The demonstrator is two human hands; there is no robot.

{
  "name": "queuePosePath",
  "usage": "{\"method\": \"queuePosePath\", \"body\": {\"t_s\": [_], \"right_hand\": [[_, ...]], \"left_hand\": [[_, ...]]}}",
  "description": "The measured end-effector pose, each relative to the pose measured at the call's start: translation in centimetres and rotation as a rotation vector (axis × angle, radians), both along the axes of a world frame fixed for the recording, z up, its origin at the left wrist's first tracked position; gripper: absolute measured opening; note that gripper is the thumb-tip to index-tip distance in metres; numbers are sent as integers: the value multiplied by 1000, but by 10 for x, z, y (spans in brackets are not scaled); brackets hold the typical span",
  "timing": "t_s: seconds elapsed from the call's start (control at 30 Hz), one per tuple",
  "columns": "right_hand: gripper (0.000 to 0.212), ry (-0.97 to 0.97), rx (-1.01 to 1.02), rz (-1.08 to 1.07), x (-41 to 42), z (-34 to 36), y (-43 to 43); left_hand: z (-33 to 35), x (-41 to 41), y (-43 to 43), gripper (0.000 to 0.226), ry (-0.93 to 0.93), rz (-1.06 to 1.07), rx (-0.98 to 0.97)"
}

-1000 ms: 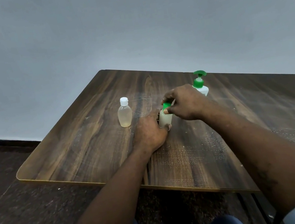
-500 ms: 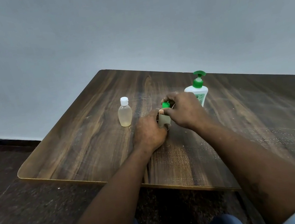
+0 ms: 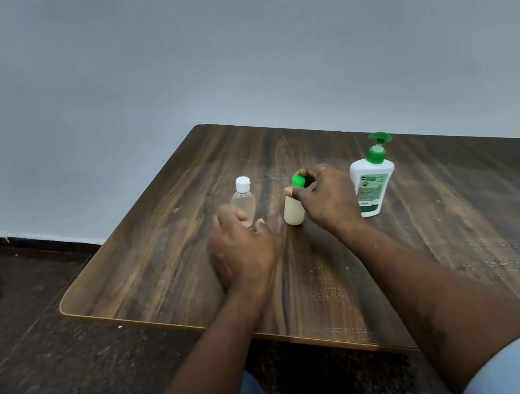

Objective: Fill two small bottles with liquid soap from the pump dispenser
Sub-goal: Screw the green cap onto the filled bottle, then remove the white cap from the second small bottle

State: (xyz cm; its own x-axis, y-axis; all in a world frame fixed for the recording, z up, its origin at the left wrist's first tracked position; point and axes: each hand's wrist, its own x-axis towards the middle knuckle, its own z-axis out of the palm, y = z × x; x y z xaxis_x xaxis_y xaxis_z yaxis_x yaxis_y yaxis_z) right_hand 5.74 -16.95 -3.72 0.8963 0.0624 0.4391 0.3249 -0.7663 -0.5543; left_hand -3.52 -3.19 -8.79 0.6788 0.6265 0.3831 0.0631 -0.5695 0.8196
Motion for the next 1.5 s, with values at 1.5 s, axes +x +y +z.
{"method": "queuePosePath", "body": {"t_s": [1.5], "right_hand": [[28, -13, 495, 196, 30, -36, -16]], "left_hand": [[1, 103, 0, 38, 81, -672, 312]]}}
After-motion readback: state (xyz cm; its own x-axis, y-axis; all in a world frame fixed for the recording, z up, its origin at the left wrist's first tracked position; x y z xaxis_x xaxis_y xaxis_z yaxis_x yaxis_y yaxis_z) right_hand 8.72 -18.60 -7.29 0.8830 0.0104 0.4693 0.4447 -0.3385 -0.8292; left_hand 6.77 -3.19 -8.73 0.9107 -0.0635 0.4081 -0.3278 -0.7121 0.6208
